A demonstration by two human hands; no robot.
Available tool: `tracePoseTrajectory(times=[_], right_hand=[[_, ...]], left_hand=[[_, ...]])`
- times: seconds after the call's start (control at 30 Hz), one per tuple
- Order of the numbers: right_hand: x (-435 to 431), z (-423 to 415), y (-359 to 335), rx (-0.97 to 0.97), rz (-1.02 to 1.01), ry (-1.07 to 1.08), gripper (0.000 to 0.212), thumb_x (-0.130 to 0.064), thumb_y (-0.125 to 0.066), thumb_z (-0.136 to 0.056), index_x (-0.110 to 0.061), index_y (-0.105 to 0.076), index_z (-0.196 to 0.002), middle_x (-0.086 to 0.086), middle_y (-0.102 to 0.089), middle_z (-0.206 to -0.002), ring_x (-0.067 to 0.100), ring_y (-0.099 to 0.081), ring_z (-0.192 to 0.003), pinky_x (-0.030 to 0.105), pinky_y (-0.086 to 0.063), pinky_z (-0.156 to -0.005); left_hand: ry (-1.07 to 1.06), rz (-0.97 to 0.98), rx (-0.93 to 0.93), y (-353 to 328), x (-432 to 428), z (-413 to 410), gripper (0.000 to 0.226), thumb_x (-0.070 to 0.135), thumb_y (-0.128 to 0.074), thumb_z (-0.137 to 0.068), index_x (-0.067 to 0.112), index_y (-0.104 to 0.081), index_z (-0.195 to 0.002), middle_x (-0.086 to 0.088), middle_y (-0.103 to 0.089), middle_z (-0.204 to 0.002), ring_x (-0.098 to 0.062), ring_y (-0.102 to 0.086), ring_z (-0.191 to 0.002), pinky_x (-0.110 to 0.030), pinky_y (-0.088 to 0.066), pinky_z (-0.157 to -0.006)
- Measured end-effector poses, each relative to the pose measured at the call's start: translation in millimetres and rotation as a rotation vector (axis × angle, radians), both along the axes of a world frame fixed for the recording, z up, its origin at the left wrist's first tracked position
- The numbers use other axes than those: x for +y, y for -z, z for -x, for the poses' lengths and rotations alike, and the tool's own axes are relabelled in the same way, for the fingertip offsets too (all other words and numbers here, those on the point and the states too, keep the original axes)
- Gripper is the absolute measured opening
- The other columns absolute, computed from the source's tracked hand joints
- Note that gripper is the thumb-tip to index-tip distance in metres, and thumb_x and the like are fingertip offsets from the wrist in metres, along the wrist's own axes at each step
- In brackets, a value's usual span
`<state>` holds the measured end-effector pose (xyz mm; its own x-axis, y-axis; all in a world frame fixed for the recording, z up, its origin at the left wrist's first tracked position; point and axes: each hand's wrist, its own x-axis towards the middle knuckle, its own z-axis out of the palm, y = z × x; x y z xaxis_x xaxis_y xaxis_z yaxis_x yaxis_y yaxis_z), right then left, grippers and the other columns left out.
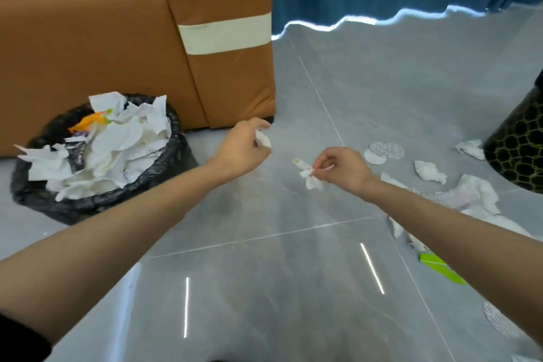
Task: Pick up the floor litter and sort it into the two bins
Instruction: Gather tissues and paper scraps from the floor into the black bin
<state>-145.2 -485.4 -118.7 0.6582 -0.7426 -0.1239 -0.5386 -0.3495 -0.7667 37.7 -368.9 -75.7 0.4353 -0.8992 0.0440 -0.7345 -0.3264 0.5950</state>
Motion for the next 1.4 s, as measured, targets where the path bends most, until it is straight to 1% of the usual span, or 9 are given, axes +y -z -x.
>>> tracePoseTrajectory(times=[0.23,0.37,0.47,0.57,0.7,0.93,1.07,1.17,1.4], right_hand=[[46,-122,-55,-0.366,-0.345,0.023,0.013,-0.015,-0.072,-0.08,-0.02,-0.061,-0.076,-0.003,-0.065,-0.073,0.008,-0.057,-0.061,0.019,-0.048,-0.06],[84,-182,-75,-0.393,-0.276,-0.087,0.008,-0.014,-0.07,-0.081,-0.017,-0.063,-0.08,-0.002,-0.067,-0.077,0.009,-0.062,-0.066,0.018,-0.053,-0.061],[107,-217,-84,-0.43,-0.224,-0.125,0.012,-0.012,-0.07,-0.077,-0.021,-0.063,-0.072,-0.001,-0.068,-0.074,0.015,-0.066,-0.07,0.03,-0.058,-0.072],[121,-239,-80,-0.387,-0.186,-0.168,0.011,-0.014,-0.066,-0.075,-0.023,-0.064,-0.069,-0.001,-0.07,-0.073,0.018,-0.069,-0.075,0.04,-0.058,-0.078],[123,-243,-68,-0.36,0.025,-0.257,0.009,-0.022,-0.064,-0.083,-0.022,-0.069,-0.091,-0.006,-0.07,-0.1,0.007,-0.063,-0.089,0.024,-0.05,-0.086],[123,-218,-52,-0.374,0.336,-0.307,0.031,-0.017,-0.047,-0.093,-0.025,-0.058,-0.121,-0.006,-0.058,-0.122,0.017,-0.039,-0.107,0.015,-0.025,-0.083],[127,-205,-42,-0.231,0.284,-0.519,0.042,-0.03,-0.038,-0.099,-0.027,-0.041,-0.141,-0.005,-0.031,-0.152,0.014,-0.02,-0.14,0.026,-0.023,-0.107],[130,-197,-37,-0.078,0.3,-0.642,0.046,-0.034,-0.03,-0.101,-0.028,-0.027,-0.147,-0.005,-0.013,-0.158,0.012,-0.001,-0.146,0.033,-0.015,-0.115],[117,-187,-39,-0.041,0.408,-0.503,0.038,-0.027,-0.032,-0.1,-0.018,-0.043,-0.135,-0.002,-0.039,-0.136,0.013,-0.023,-0.132,0.031,-0.04,-0.094]], left_hand=[[-0.295,0.21,-0.007,-42,62,-70,0.049,0.017,-0.064,-0.085,0.019,-0.047,-0.13,0.002,-0.054,-0.119,-0.012,-0.056,-0.098,-0.019,-0.041,-0.082],[-0.422,0.255,-0.013,-49,99,-95,0.051,0.019,-0.063,-0.086,0.019,-0.043,-0.134,0.005,-0.049,-0.126,-0.01,-0.054,-0.094,-0.023,-0.042,-0.078],[-0.476,0.238,-0.042,-48,122,-107,0.053,0.02,-0.061,-0.088,0.018,-0.04,-0.136,0.001,-0.046,-0.134,-0.012,-0.053,-0.096,-0.024,-0.041,-0.081],[-0.534,0.195,-0.033,-42,138,-115,0.063,0.02,-0.062,-0.087,0.016,-0.033,-0.142,-0.003,-0.043,-0.141,-0.018,-0.047,-0.12,-0.03,-0.04,-0.096],[-0.571,0.137,-0.129,-35,153,-124,0.07,0.019,-0.061,-0.086,0.015,-0.027,-0.146,-0.003,-0.033,-0.149,-0.023,-0.023,-0.14,-0.036,-0.022,-0.114],[-0.876,-0.054,-0.195,-22,170,-124,0.059,0.032,-0.047,-0.091,0.03,-0.026,-0.146,0.003,-0.006,-0.158,-0.027,0.001,-0.145,-0.057,0.001,-0.113],[-0.935,-0.233,-0.124,-6,169,-118,0.063,0.05,-0.04,-0.091,0.037,-0.015,-0.147,0.006,0.003,-0.159,-0.032,0.006,-0.144,-0.061,0.001,-0.11],[-0.937,-0.212,-0.106,-3,167,-116,0.063,0.052,-0.038,-0.091,0.035,-0.015,-0.148,0.006,0.0,-0.159,-0.032,0.004,-0.145,-0.058,-0.002,-0.112],[-0.788,-0.184,-0.121,1,147,-105,0.066,0.05,-0.043,-0.091,0.032,-0.014,-0.148,-0.002,-0.003,-0.159,-0.031,0.003,-0.145,-0.053,-0.007,-0.114]])
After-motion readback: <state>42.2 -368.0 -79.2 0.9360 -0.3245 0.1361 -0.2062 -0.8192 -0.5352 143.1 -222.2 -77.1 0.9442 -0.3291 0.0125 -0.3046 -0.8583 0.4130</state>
